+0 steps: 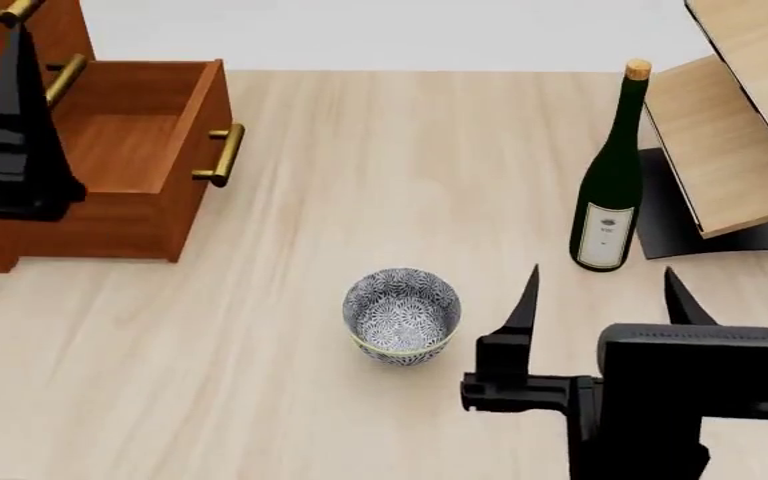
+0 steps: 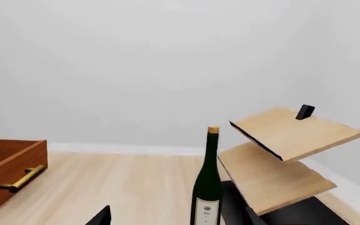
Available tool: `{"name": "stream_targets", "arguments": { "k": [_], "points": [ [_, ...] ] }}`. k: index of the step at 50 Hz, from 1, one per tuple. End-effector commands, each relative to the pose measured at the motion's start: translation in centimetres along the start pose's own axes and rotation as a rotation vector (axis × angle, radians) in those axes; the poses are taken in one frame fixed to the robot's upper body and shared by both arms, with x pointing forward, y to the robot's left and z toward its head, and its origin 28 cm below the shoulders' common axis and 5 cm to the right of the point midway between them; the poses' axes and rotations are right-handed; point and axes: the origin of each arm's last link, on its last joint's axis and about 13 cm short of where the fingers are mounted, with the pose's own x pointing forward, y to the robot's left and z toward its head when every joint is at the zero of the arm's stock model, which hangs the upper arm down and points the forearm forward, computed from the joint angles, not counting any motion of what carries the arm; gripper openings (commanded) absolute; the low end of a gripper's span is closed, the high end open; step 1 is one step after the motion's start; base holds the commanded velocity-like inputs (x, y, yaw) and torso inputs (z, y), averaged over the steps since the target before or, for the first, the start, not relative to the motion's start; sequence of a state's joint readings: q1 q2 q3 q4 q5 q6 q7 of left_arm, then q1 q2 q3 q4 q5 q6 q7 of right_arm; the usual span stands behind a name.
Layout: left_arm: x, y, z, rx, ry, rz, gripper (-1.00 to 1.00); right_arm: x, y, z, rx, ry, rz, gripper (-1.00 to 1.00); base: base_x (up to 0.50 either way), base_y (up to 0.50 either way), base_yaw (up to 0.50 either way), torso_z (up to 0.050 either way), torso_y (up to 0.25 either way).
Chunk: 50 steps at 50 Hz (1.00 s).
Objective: Close the bottom drawer of the cabinet and open the top drawer.
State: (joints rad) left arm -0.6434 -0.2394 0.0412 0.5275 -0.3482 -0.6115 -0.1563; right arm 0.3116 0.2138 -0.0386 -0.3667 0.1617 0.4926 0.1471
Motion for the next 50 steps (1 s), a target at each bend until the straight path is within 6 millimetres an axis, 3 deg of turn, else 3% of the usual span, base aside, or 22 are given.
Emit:
{"name": "stream_targets", "arguments": {
  "k": [1, 13, 20, 50],
  "points": [
    [2.0, 0.2, 3.8, 0.003, -0.072, -0.01, 1.0, 1.0, -0.4, 2.0, -0.002, -0.033, 0.011, 1.0, 0.0, 0.0, 0.0, 0.0, 0.0],
    [2.9, 0.4, 5.6, 0.023, -0.106, -0.011, 1.0, 1.1, -0.2, 2.5, -0.014, -0.048, 0.027, 1.0, 0.0, 0.04, 0.0, 0.0, 0.0],
    [2.8, 0.3, 5.8, 0.052, -0.129, -0.019, 1.0, 0.9, -0.2, 1.5, -0.008, -0.032, 0.037, 1.0, 0.0, 0.5, 0.0, 0.0, 0.0],
    [2.5, 0.1, 5.9, 0.059, -0.136, -0.022, 1.0, 0.3, -0.2, 1.4, -0.015, -0.024, 0.056, 1.0, 0.0, 0.5, 0.0, 0.0, 0.0]
  ]
}}
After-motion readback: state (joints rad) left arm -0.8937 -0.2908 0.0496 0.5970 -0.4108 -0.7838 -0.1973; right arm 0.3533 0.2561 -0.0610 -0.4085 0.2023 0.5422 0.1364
